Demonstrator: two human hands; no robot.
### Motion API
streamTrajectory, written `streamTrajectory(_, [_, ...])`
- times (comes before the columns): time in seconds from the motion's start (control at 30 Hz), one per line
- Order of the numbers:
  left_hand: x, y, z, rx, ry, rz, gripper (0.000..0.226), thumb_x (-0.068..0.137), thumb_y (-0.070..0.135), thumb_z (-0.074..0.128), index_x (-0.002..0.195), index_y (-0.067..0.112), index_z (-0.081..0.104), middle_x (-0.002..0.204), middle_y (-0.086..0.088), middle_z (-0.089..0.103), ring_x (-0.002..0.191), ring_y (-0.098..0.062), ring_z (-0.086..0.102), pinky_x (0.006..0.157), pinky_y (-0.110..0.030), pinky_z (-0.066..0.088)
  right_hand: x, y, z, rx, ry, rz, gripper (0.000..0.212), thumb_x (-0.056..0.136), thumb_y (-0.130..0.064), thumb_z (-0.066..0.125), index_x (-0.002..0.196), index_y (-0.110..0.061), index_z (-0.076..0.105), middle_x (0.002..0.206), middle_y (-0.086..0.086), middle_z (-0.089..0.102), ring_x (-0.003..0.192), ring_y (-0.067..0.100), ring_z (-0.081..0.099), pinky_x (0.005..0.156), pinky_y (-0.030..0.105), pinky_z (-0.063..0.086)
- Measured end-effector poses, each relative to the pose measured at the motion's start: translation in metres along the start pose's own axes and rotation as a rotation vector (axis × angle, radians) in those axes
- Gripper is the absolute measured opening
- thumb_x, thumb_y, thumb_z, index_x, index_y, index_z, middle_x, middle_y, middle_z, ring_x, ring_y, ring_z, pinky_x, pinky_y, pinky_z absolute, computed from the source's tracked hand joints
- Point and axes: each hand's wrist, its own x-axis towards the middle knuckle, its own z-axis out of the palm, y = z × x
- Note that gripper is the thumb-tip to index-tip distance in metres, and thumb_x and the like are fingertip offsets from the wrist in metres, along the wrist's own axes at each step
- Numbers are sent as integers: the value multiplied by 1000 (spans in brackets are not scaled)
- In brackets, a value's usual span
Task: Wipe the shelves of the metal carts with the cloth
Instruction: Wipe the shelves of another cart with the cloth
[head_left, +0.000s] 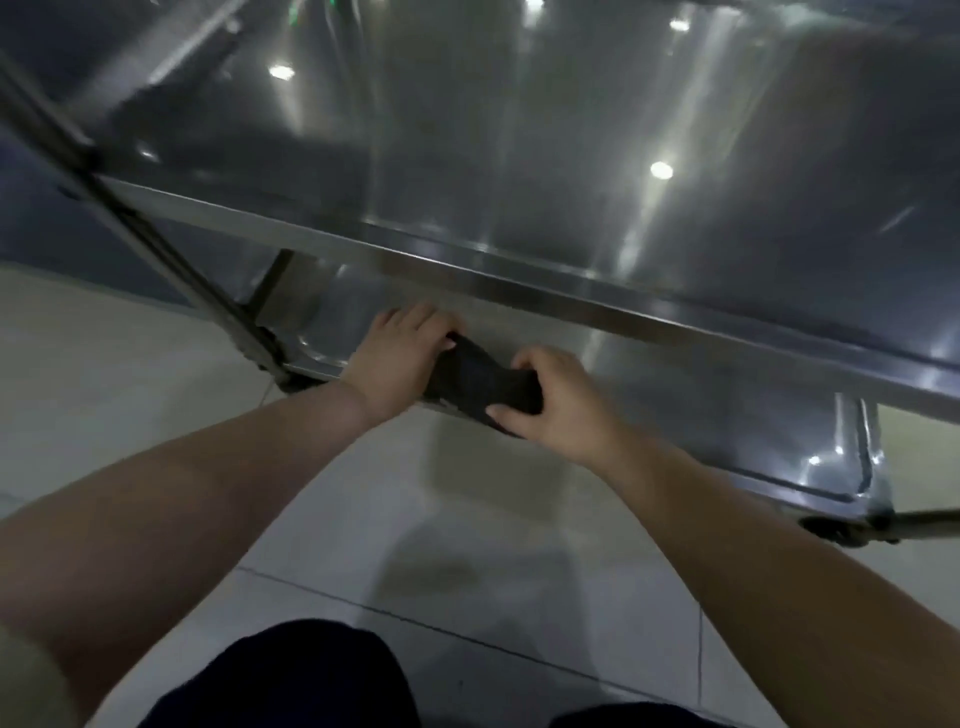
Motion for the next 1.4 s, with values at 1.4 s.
streamTrajectory(1.4, [-199,-91,-1160,465,692,-607,19,90,36,67,101,21,72,90,4,63,98,-26,60,92,-39,42,-6,-1031,-565,65,279,-834,19,83,-22,75,95,-20,61,93,-6,58,90,14,56,66,25,38])
